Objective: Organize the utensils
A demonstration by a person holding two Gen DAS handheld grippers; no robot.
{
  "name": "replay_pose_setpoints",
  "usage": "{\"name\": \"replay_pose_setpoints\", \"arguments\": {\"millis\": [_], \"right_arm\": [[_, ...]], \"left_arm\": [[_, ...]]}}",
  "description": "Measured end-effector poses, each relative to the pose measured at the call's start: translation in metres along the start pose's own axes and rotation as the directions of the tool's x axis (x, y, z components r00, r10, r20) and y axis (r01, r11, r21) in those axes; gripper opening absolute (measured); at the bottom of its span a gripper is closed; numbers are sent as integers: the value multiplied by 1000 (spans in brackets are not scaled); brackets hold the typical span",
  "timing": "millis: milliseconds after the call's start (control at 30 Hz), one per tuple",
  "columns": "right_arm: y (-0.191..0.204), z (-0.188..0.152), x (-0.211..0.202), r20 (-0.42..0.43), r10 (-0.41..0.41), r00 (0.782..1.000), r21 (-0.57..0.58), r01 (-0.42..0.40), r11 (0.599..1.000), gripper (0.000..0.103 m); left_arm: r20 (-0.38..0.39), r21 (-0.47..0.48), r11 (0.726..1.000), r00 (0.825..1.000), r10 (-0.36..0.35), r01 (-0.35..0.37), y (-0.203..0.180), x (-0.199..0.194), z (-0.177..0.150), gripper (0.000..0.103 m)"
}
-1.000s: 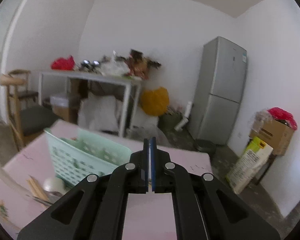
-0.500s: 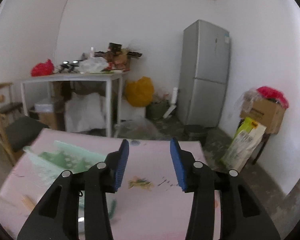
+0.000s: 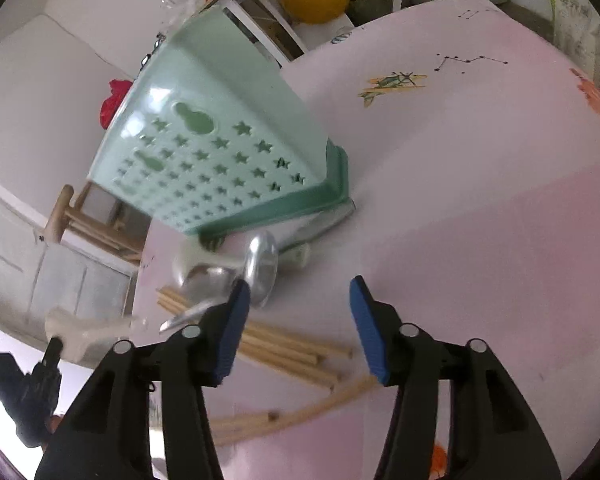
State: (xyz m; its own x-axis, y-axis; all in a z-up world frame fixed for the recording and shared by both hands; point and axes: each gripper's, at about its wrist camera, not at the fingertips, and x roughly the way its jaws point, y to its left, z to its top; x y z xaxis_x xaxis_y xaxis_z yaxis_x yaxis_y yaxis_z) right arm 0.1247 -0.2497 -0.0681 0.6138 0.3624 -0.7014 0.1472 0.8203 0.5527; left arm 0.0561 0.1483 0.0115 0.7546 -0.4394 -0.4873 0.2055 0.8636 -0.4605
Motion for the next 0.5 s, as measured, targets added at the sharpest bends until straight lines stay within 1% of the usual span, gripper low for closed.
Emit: {"name": "replay_pose_setpoints", "arguments": {"millis": [100, 133, 200, 233, 267, 333, 367, 500], "right_arm": [[11, 8, 10, 26, -20, 999, -42, 21, 999, 46], [13, 11, 15, 23, -15, 1000, -50, 16, 999, 44], [14, 13, 21, 14, -38, 999, -70, 39, 997, 42], [12, 11, 24, 12, -48, 999, -78, 48, 996, 39], [13, 11, 27, 19, -47, 999, -86, 49, 995, 36], [15, 12, 29, 17, -50, 999, -93, 52, 994, 35], [14, 12, 27, 15, -40, 999, -90, 41, 995, 32], [20, 10, 23, 27, -33, 999, -116, 36, 993, 30]], "left_arm": [[0, -12, 1000, 1000, -2, 2, 3, 1, -1, 0], [-1, -17, 1000, 1000, -3, 3, 4, 2, -1, 0], [-8, -21, 1000, 1000, -4, 4, 5, 5, -2, 0], [-10, -21, 1000, 1000, -4, 4, 5, 5, -2, 0], [-14, -20, 1000, 1000, -5, 5, 5, 5, -2, 0], [-18, -16, 1000, 1000, -4, 4, 4, 7, -2, 0], [-19, -16, 1000, 1000, -3, 3, 3, 7, -2, 0], [-19, -8, 1000, 1000, 0, 0, 1, 7, -1, 0]]}}
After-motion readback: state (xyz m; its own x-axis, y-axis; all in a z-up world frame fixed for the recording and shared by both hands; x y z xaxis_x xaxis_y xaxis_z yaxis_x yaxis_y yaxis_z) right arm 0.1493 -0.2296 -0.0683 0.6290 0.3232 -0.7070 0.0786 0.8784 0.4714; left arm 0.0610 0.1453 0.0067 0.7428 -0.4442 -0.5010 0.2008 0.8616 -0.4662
